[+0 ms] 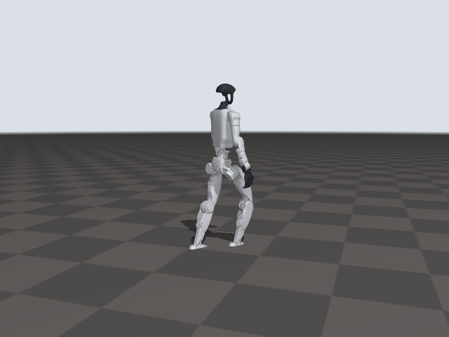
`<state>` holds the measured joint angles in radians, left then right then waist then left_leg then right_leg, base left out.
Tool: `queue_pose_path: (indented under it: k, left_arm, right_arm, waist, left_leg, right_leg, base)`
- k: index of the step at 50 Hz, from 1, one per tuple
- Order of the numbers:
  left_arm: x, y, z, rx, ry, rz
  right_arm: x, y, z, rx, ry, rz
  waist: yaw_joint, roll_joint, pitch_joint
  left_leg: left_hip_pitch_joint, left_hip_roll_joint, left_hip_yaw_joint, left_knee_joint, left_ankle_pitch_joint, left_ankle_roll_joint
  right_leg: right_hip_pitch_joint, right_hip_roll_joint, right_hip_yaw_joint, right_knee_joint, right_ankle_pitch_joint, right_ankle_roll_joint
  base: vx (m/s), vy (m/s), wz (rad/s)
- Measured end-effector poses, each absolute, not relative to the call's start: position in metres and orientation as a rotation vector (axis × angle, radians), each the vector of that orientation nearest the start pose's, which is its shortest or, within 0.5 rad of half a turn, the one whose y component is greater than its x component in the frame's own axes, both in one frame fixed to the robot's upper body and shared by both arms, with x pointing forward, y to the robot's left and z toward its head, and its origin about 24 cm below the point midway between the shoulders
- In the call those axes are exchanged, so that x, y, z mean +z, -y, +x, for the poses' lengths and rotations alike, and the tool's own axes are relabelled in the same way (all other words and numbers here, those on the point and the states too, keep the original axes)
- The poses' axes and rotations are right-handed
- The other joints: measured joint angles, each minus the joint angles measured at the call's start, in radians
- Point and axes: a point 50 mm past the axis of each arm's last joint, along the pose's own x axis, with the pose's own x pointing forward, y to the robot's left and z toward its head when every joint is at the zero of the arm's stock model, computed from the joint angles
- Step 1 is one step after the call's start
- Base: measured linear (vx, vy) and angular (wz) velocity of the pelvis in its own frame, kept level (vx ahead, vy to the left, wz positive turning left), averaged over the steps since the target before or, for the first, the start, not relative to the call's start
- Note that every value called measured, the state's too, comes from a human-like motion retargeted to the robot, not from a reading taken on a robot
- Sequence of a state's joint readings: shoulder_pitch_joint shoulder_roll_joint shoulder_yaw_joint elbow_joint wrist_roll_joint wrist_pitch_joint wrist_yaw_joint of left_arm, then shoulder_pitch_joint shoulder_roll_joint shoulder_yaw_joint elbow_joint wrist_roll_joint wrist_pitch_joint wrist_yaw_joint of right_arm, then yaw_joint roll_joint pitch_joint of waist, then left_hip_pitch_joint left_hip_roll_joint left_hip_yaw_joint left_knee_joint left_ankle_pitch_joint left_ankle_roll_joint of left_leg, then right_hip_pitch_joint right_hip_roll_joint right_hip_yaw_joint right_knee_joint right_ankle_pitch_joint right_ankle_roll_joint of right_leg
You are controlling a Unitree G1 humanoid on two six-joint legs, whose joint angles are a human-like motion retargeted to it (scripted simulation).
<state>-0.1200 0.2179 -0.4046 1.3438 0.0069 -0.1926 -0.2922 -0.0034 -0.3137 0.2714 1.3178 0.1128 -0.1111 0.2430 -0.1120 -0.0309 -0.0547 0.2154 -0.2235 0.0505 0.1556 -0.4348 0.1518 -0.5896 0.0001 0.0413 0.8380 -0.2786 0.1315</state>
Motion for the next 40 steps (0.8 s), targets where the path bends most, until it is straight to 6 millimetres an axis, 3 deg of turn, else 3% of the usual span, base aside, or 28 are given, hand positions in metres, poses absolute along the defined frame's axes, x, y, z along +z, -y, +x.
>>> queue_pose_path:
  k: [10, 15, 20, 22, 27, 30, 33, 35, 38, 40]
  left_arm:
    - [-0.152, -0.201, 0.138, -0.412, -1.064, 0.296]
    - [-0.153, -0.203, 0.135, -0.378, -1.090, 0.246]
    - [-0.152, -0.211, 0.132, -0.332, -1.098, 0.211]
    - [-0.148, -0.216, 0.140, -0.307, -1.071, 0.220]
    - [-0.142, -0.217, 0.155, -0.273, -1.017, 0.220]
    - [-0.141, -0.216, 0.159, -0.268, -1.005, 0.207]
    - [-0.142, -0.213, 0.157, -0.276, -1.019, 0.187]
    - [-0.145, -0.210, 0.153, -0.285, -1.036, 0.175]
    - [-0.152, -0.206, 0.137, -0.290, -1.084, 0.149]
    - [-0.153, -0.208, 0.132, -0.290, -1.104, 0.144]
  right_arm:
    - [-0.158, 0.238, 0.092, 0.177, -1.188, -0.232]
    - [-0.158, 0.227, 0.103, 0.215, -1.155, -0.256]
    - [-0.156, 0.213, 0.114, 0.264, -1.100, -0.269]
    - [-0.153, 0.210, 0.124, 0.274, -1.061, -0.279]
    - [-0.149, 0.204, 0.138, 0.300, -1.013, -0.314]
    - [-0.148, 0.200, 0.143, 0.329, -1.007, -0.329]
    - [-0.149, 0.192, 0.142, 0.375, -1.013, -0.330]
    - [-0.150, 0.186, 0.140, 0.410, -1.019, -0.330]
    - [-0.154, 0.176, 0.133, 0.464, -1.032, -0.328]
    - [-0.154, 0.172, 0.133, 0.499, -1.034, -0.338]
  waist:
    - [-0.011, -0.051, 0.033]
    - [-0.007, -0.047, 0.025]
    - [0.028, 0.003, 0.016]
    - [0.046, 0.035, -0.001]
    - [0.116, 0.040, -0.023]
    - [0.152, 0.018, -0.047]
    - [0.173, -0.020, -0.073]
    - [0.176, -0.062, -0.098]
    - [0.205, -0.064, -0.096]
    - [0.201, -0.107, -0.119]
  left_leg:
    - [0.002, 0.016, 0.050, 0.243, -0.179, 0.000]
    - [-0.018, 0.084, 0.089, 0.379, -0.164, -0.035]
    - [-0.169, 0.234, 0.100, 0.733, -0.061, -0.141]
    - [-0.268, 0.347, 0.127, 0.885, -0.096, -0.136]
    - [-0.438, 0.502, 0.213, 1.027, -0.258, -0.077]
    - [-0.522, 0.504, 0.251, 0.952, -0.331, -0.057]
    - [-0.568, 0.449, 0.282, 0.817, -0.335, -0.048]
    - [-0.575, 0.373, 0.302, 0.685, -0.302, -0.038]
    - [-0.591, 0.370, 0.299, 0.679, -0.297, -0.048]
    - [-0.562, 0.275, 0.294, 0.538, -0.249, -0.028]
  right_leg:
    - [0.082, -0.092, -0.065, 0.126, -0.173, -0.028]
    - [0.154, -0.085, -0.113, 0.100, -0.185, -0.044]
    - [0.229, 0.004, -0.185, 0.034, -0.165, -0.076]
    - [0.253, 0.056, -0.229, -0.048, -0.152, -0.095]
    - [0.288, 0.083, -0.288, -0.134, -0.193, -0.121]
    - [0.312, 0.071, -0.313, -0.206, -0.198, -0.114]
    - [0.321, 0.032, -0.330, -0.255, -0.201, -0.099]
    - [0.318, -0.016, -0.340, -0.289, -0.206, -0.086]
    - [0.303, -0.040, -0.364, -0.230, -0.241, -0.079]
    - [0.311, -0.091, -0.380, -0.274, -0.252, -0.071]
  base:
    - [0.11, -0.02, 0.44]
    - [0.21, -0.04, 0.55]
    - [0.14, -0.07, 0.50]
    - [0.14, -0.06, 0.69]
    - [0.17, -0.04, 0.65]
    - [0.21, 0.02, 0.65]
    - [0.20, 0.07, 0.70]
    - [0.18, 0.09, 0.78]
    - [0.12, 0.09, 0.67]
    - [0.19, 0.12, 1.00]
